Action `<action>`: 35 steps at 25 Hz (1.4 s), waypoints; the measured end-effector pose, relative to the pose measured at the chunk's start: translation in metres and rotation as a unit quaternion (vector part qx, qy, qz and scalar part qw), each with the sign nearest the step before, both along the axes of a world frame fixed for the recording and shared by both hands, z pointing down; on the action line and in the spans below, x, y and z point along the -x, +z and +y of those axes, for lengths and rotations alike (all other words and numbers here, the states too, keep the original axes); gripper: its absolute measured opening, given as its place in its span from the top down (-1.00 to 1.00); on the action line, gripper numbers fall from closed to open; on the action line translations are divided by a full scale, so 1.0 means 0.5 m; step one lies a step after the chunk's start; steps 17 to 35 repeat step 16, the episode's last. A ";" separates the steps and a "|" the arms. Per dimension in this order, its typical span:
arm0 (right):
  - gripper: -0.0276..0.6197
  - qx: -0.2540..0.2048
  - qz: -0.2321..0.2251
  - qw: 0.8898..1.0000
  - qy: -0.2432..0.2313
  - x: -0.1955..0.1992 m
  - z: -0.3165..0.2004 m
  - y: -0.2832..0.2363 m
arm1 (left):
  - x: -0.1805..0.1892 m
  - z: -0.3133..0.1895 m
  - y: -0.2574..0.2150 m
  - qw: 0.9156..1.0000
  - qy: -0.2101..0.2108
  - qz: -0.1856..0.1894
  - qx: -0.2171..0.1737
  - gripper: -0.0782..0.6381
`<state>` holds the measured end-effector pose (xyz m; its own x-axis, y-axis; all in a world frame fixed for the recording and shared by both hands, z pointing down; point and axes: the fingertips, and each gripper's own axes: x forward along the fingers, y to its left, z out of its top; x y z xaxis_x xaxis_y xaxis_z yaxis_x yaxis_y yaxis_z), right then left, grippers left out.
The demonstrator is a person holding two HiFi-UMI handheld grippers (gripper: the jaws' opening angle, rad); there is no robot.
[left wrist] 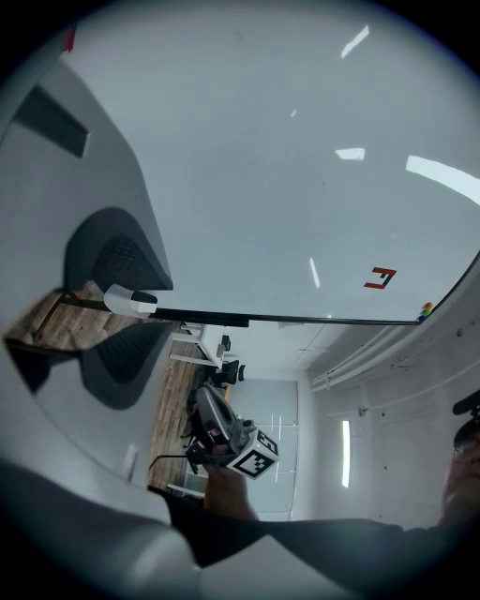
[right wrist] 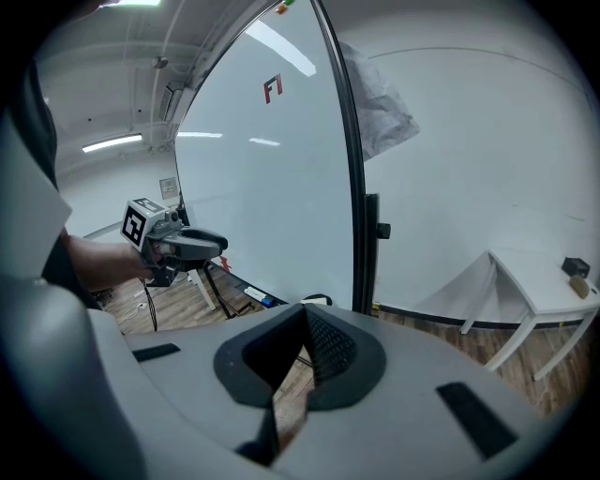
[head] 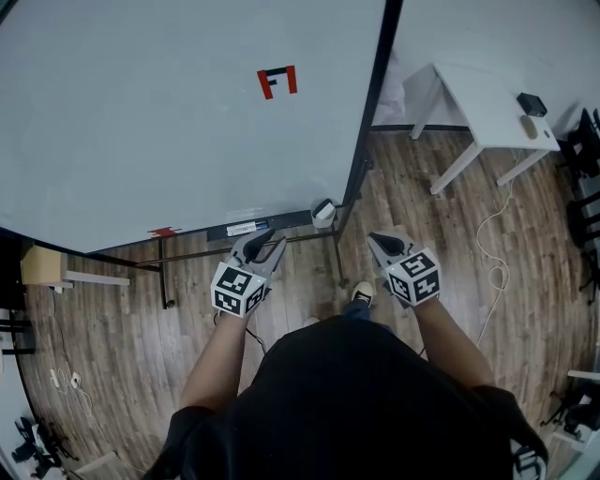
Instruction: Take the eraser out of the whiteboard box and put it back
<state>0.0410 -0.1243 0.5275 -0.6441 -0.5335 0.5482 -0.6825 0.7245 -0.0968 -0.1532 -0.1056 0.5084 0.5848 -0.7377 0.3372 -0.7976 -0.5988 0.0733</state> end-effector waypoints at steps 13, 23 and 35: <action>0.93 -0.017 -0.011 1.000 0.006 0.006 0.003 -0.013 | 0.016 0.020 -0.003 1.000 -0.010 -0.003 -0.007 0.58; 0.93 -0.018 -0.012 1.000 0.007 0.005 0.006 -0.014 | 0.016 0.025 -0.002 1.000 -0.010 -0.003 -0.006 0.59; 0.93 -0.018 -0.012 1.000 0.007 0.005 0.006 -0.014 | 0.016 0.025 -0.002 1.000 -0.010 -0.003 -0.006 0.59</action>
